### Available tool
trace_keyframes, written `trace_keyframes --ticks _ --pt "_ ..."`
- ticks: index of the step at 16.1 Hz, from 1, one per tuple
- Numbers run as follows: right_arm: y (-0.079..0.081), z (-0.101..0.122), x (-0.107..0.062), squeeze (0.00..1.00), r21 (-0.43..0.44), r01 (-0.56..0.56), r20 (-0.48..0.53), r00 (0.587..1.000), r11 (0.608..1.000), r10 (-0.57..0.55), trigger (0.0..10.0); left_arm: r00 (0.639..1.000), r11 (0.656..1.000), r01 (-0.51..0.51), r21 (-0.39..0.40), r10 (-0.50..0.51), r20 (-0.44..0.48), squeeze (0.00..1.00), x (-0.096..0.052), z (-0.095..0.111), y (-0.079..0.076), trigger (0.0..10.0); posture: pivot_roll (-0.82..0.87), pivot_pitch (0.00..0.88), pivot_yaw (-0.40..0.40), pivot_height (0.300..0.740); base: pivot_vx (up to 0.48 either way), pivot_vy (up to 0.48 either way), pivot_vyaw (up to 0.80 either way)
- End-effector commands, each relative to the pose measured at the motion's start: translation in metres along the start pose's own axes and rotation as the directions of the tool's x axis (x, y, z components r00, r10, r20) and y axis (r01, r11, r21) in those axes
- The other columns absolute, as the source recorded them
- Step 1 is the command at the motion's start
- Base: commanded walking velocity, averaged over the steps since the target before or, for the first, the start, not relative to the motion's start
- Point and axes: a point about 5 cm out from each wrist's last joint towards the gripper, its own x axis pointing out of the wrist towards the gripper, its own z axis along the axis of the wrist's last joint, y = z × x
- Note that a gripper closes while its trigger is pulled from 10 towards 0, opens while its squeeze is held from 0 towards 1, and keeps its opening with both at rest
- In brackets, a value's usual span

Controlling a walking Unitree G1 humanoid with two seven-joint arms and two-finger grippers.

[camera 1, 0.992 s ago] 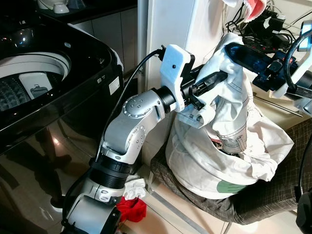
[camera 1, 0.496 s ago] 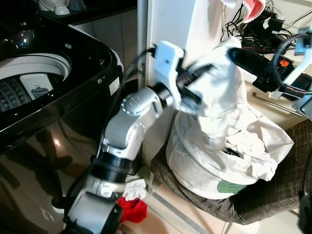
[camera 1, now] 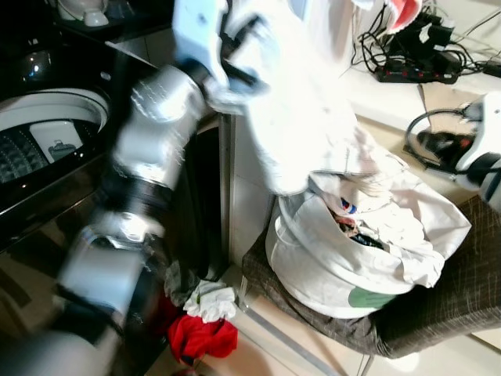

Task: Clothes washing

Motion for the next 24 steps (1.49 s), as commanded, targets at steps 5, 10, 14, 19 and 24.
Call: trace_keyframes --ticks 5,10,14,19,24 --pt "-0.002 -0.001 -0.006 0.0 -0.032 0.031 0.013 0.999 0.999 -0.03 10.0 0.866 0.517 -0.485 0.705 0.395 0.306 0.0 -0.035 0.168 0.144 0.0 -0.04 0.0 0.001 0.74 0.0 0.0 0.0" --pt "0.004 -0.001 -0.001 0.0 -0.054 0.021 0.019 1.0 0.998 -0.02 10.0 0.832 0.271 -0.415 0.868 0.5 0.241 0.0 -0.036 0.124 0.157 0.0 -0.03 0.0 -0.009 0.74 0.0 0.0 0.0" --pt "0.019 -0.008 -0.001 0.0 -0.086 -0.031 0.001 1.0 0.996 0.031 10.0 0.858 0.59 -0.074 0.804 0.449 -0.251 0.0 -0.039 0.006 0.131 2.5 -0.05 0.0 -0.002 0.74 0.0 0.0 0.0" --pt "0.036 -0.018 0.0 0.0 -0.113 -0.113 -0.041 0.993 0.987 0.109 10.0 0.639 0.8 0.185 0.571 0.343 -0.688 0.0 -0.075 -0.069 0.119 10.0 -0.05 0.0 -0.007 0.74 0.0 0.0 0.0" --pt "0.057 -0.023 0.003 0.0 -0.138 -0.231 -0.086 0.972 0.963 0.221 10.0 0.631 0.728 0.058 0.683 0.503 -0.59 1.0 -0.081 -0.034 0.152 10.0 -0.03 0.0 -0.025 0.74 0.0 0.0 0.0"
